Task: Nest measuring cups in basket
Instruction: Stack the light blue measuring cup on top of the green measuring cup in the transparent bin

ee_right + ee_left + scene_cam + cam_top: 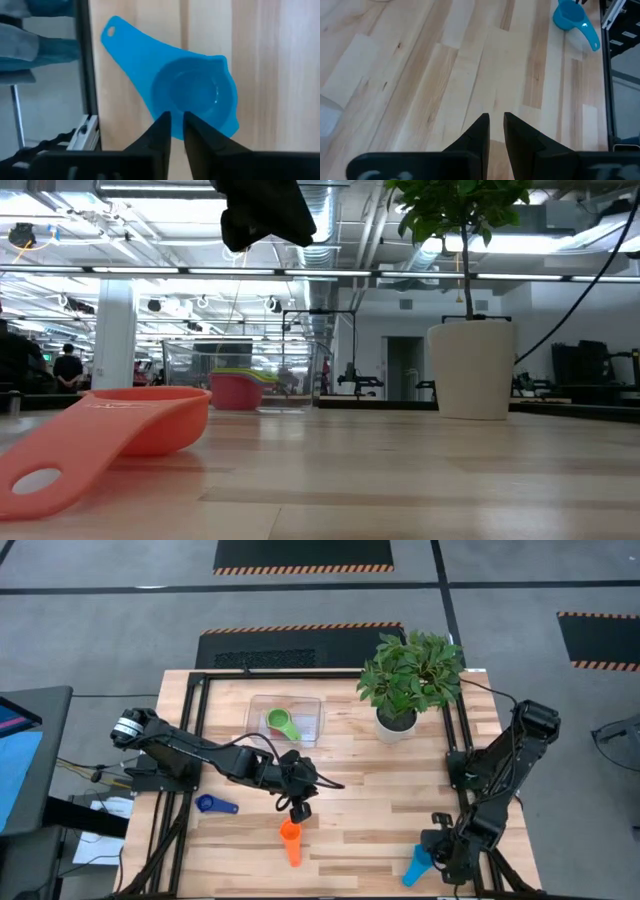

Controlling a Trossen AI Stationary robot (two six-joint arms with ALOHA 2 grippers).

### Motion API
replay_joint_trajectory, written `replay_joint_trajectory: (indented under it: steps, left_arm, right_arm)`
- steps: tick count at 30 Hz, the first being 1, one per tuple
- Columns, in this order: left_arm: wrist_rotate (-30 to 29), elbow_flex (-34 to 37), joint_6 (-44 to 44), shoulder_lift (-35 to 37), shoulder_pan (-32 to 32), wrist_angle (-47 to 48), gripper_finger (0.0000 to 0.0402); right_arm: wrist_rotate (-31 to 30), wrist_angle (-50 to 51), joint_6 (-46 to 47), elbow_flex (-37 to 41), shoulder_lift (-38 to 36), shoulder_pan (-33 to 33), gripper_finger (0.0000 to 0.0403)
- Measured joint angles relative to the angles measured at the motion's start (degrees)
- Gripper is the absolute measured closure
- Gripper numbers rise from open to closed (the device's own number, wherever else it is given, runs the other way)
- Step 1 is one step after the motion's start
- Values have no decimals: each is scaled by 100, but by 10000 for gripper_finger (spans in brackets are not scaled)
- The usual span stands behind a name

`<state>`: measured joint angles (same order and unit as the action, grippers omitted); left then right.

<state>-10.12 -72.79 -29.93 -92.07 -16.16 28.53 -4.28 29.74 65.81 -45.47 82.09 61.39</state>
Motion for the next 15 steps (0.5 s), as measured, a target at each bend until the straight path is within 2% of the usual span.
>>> replay_joint_trajectory:
  steps: [7, 11, 15]
  left_arm:
    - [-74, 0, 302, 0, 2, 2, 358]
    - [-76, 0, 396, 0, 2, 8, 358]
    - [-80, 0, 403, 0, 2, 50, 358]
  right_arm:
    - [-13, -2, -290, 0, 416, -172, 392]
    - [60, -21, -583, 0, 803, -443, 390]
    - [-96, -146, -853, -65, 1074, -1066, 392]
